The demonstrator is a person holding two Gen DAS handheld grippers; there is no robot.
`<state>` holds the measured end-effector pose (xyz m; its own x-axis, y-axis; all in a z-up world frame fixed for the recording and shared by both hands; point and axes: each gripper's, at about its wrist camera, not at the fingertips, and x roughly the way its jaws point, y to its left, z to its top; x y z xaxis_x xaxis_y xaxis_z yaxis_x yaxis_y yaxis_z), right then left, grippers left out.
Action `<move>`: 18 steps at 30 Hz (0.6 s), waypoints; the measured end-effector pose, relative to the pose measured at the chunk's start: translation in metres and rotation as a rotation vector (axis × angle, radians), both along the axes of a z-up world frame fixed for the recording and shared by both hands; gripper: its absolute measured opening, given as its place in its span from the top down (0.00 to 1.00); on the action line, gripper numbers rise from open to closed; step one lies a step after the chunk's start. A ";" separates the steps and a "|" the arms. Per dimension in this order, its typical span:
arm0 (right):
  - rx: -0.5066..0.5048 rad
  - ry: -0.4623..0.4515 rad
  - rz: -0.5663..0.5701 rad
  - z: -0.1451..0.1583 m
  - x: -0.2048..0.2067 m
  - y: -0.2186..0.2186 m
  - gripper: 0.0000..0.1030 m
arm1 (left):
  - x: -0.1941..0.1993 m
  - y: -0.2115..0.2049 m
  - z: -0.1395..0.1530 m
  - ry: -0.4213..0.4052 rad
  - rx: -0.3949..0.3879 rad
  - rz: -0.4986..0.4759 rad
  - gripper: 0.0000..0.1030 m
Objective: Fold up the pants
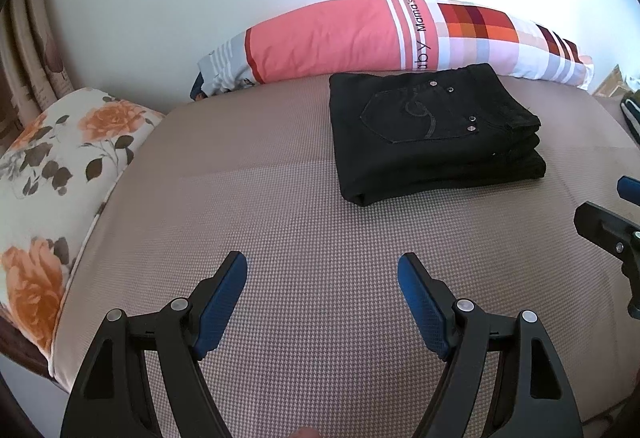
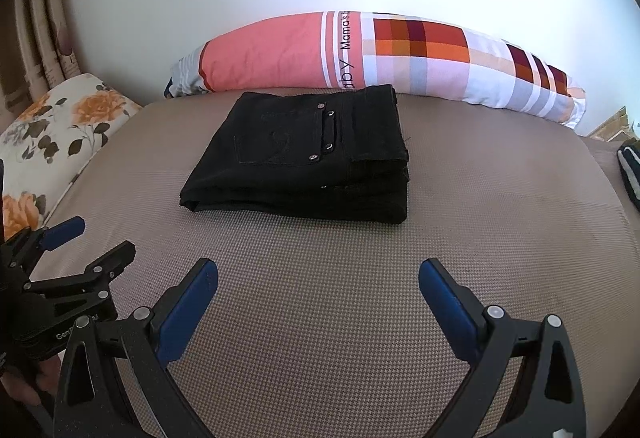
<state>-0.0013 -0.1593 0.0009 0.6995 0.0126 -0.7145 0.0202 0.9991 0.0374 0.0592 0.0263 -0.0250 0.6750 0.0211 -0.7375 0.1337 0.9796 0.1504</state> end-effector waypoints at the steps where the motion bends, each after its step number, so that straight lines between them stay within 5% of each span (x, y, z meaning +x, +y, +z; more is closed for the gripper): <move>1: 0.000 0.002 0.002 -0.001 0.000 0.000 0.03 | 0.000 -0.001 0.000 0.000 0.001 0.000 0.24; 18: 0.012 0.023 0.021 -0.005 0.002 0.004 0.03 | 0.000 -0.001 -0.001 0.001 0.011 0.002 0.24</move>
<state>0.0011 -0.1556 -0.0041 0.6822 0.0357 -0.7303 0.0002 0.9988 0.0490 0.0595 0.0254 -0.0264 0.6740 0.0309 -0.7381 0.1316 0.9781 0.1611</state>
